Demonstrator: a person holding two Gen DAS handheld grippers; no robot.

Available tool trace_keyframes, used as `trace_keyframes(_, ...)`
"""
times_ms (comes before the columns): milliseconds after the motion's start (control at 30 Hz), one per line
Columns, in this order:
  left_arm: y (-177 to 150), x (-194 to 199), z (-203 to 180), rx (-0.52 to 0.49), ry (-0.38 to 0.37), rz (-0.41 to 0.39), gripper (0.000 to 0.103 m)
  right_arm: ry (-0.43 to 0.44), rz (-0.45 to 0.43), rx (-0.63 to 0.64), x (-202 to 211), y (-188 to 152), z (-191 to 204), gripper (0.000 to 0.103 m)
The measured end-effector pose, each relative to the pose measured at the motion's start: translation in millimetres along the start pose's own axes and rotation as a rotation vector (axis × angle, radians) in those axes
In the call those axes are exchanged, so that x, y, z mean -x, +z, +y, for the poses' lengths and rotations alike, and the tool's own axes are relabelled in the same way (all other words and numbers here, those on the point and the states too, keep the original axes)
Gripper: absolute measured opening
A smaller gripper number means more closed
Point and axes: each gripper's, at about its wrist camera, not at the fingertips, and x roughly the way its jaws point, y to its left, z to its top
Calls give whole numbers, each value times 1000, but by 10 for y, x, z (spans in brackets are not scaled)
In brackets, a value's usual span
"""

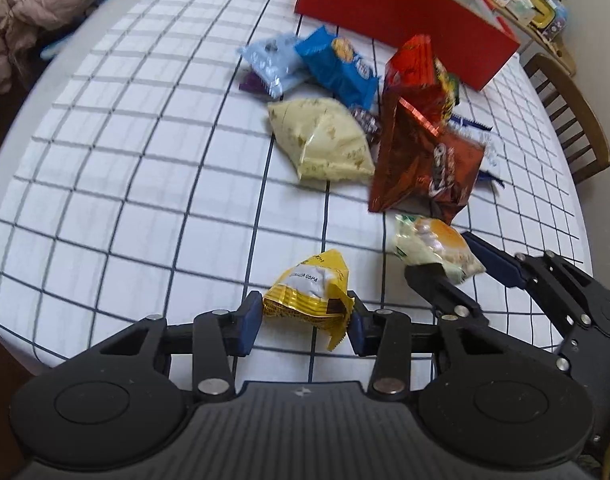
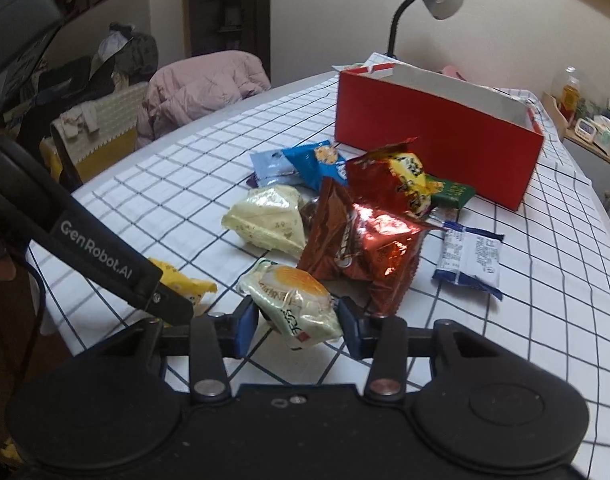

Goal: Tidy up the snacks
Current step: 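Carry both packets into the red box and open both grippers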

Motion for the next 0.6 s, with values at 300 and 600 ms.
trace_keyframes(300,334,442,-251,-61,-12,-154,43,-57,-89,-63,341,355,-276,43)
trace_keyframes(600,1064,689,-661,-138,-4,-257,43,-133,-168,-66,432,984,-791,43)
